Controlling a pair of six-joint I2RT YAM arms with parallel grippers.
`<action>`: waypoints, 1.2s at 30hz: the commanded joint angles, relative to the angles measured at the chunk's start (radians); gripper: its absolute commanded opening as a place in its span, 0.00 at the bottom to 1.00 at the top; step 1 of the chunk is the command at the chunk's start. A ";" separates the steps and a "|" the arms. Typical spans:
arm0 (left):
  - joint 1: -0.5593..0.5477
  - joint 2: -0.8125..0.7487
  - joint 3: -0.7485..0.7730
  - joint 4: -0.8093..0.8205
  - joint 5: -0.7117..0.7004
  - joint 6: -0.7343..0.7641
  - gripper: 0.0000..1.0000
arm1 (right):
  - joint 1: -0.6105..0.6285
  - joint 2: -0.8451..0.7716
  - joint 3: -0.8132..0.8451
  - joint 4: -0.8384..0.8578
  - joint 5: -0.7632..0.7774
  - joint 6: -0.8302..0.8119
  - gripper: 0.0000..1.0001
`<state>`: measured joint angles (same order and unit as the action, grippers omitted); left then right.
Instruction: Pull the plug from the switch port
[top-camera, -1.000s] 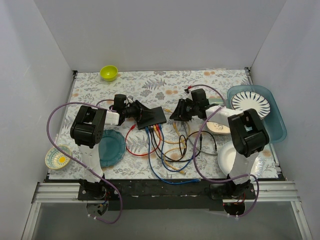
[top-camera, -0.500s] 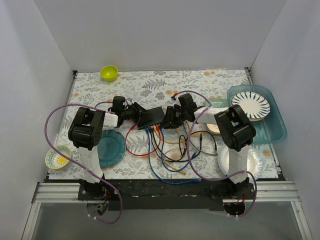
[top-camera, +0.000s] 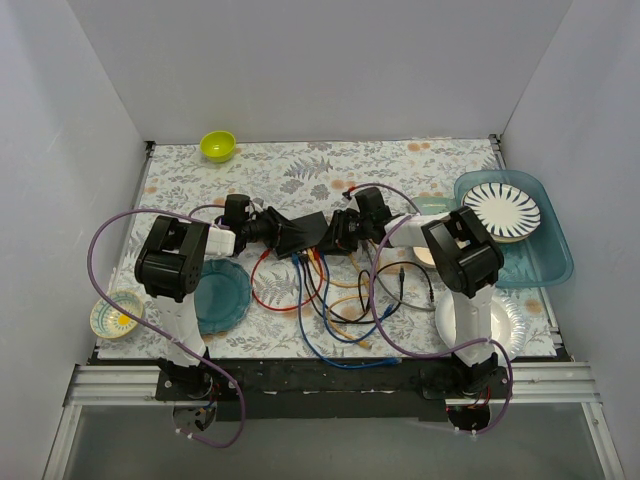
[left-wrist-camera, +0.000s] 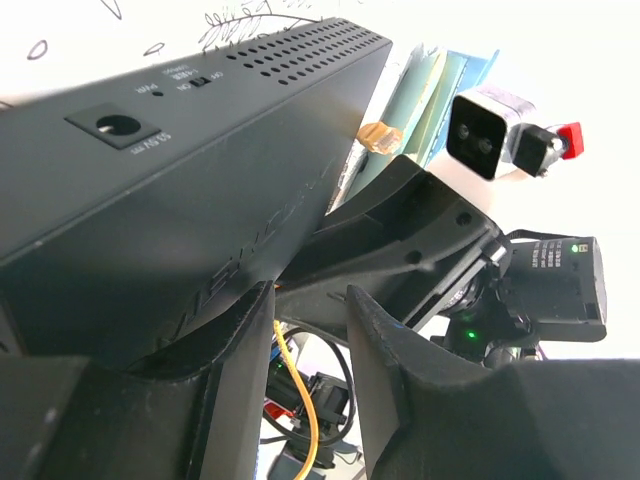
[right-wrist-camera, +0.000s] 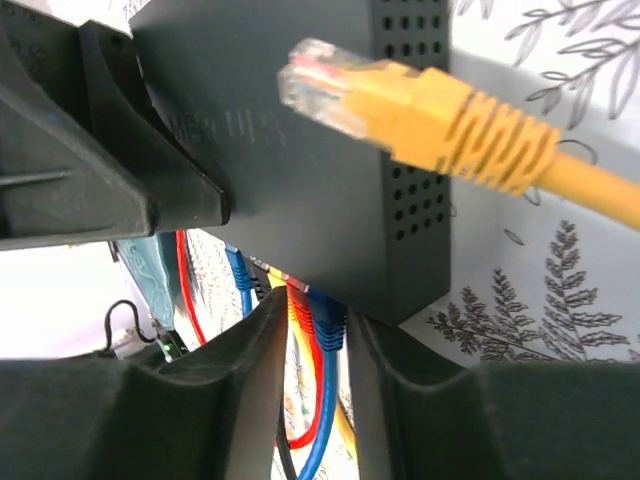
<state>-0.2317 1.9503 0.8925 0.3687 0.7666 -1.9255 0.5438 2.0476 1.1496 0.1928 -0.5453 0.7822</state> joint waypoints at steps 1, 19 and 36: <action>0.002 -0.054 -0.018 -0.045 -0.006 0.019 0.35 | 0.001 0.031 -0.005 0.046 0.042 0.045 0.34; 0.003 -0.048 -0.010 -0.067 0.002 0.040 0.35 | -0.028 -0.004 -0.120 0.258 0.054 0.244 0.33; -0.038 -0.131 -0.090 0.033 0.040 -0.053 0.36 | -0.030 -0.023 -0.172 0.226 0.038 0.201 0.01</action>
<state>-0.2359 1.9041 0.8246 0.3779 0.7864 -1.9499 0.5217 2.0537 0.9985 0.4850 -0.5198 1.0336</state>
